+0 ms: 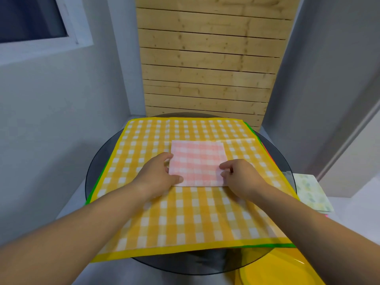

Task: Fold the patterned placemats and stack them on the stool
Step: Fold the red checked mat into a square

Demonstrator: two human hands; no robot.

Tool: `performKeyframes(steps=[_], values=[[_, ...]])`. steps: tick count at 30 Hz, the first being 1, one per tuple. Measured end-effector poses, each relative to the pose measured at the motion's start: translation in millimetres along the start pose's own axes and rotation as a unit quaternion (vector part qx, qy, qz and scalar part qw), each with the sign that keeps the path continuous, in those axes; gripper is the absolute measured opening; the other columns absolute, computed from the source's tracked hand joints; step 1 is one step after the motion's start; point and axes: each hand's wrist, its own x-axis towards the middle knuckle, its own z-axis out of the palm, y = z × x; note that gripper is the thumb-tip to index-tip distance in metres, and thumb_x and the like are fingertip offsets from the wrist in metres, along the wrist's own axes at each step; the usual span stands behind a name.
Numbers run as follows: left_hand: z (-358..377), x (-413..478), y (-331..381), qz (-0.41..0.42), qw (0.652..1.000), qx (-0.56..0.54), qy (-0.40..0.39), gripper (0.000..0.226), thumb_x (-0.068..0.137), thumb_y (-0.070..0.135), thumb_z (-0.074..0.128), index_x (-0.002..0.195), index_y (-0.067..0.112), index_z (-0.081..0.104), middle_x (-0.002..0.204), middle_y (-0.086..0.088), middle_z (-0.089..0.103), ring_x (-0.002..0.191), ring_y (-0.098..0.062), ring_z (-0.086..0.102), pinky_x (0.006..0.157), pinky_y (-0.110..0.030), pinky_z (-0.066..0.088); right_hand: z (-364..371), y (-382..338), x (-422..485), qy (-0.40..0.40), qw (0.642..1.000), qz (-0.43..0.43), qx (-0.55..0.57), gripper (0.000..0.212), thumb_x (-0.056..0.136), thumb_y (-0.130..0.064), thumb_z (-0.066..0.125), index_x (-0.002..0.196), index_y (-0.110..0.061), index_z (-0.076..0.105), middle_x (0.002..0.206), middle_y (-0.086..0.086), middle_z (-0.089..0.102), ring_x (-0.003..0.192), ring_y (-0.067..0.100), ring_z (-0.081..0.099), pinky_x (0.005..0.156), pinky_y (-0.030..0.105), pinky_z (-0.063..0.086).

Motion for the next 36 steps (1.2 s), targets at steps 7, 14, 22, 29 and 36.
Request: performKeyframes(steps=[7,14,22,29,36], values=[[29.8,-9.6,9.9,-0.016,0.976,0.216,0.018,0.062,0.091,0.065,0.048,0.143,0.031,0.042,0.140,-0.005,0.036,0.130,-0.027,0.043,0.106,-0.038,0.040,18.1,-14.1,-12.3,-0.005,0.993,0.000,-0.115,0.064,0.088,-0.069,0.048,0.132,-0.022,0.051,0.128,0.007,0.045,0.112,0.028,0.055,0.095,0.038,0.046],[58.3,-12.0,1.2,0.017,0.929,0.354,0.108,0.057,0.095,0.065,0.019,0.129,0.024,0.039,0.129,-0.006,0.033,0.122,-0.027,0.029,0.102,-0.042,0.028,41.4,-19.5,-22.8,0.079,0.975,0.000,-0.207,0.070,0.086,-0.078,0.026,0.129,-0.028,0.049,0.121,0.006,0.040,0.115,0.028,0.043,0.096,0.042,0.031],[55.4,-8.4,-5.4,0.034,0.922,0.374,0.094,0.060,0.095,0.068,0.016,0.134,0.027,0.036,0.138,-0.005,0.031,0.129,-0.026,0.025,0.105,-0.042,0.024,43.8,-12.7,-23.1,0.087,0.972,0.007,-0.219,0.061,0.092,-0.069,0.022,0.139,-0.034,0.040,0.131,0.007,0.037,0.122,0.029,0.037,0.101,0.043,0.028],[44.7,-6.3,-14.8,0.066,0.918,0.382,0.082,0.059,0.094,0.071,0.018,0.134,0.032,0.037,0.136,-0.001,0.032,0.128,-0.024,0.025,0.105,-0.039,0.024,26.1,4.9,-22.4,0.066,0.982,0.007,-0.178,0.049,0.098,-0.061,0.029,0.143,-0.046,0.039,0.142,0.005,0.030,0.132,0.028,0.031,0.109,0.045,0.022],[30.5,-11.1,-21.4,0.088,0.919,0.381,0.047,0.053,0.098,0.066,0.018,0.141,0.040,0.033,0.143,0.002,0.027,0.133,-0.022,0.021,0.106,-0.039,0.019,11.4,25.7,-23.4,0.038,0.987,-0.011,-0.159,0.040,0.101,-0.053,0.033,0.140,-0.056,0.041,0.150,-0.001,0.029,0.136,0.026,0.029,0.111,0.046,0.020]])
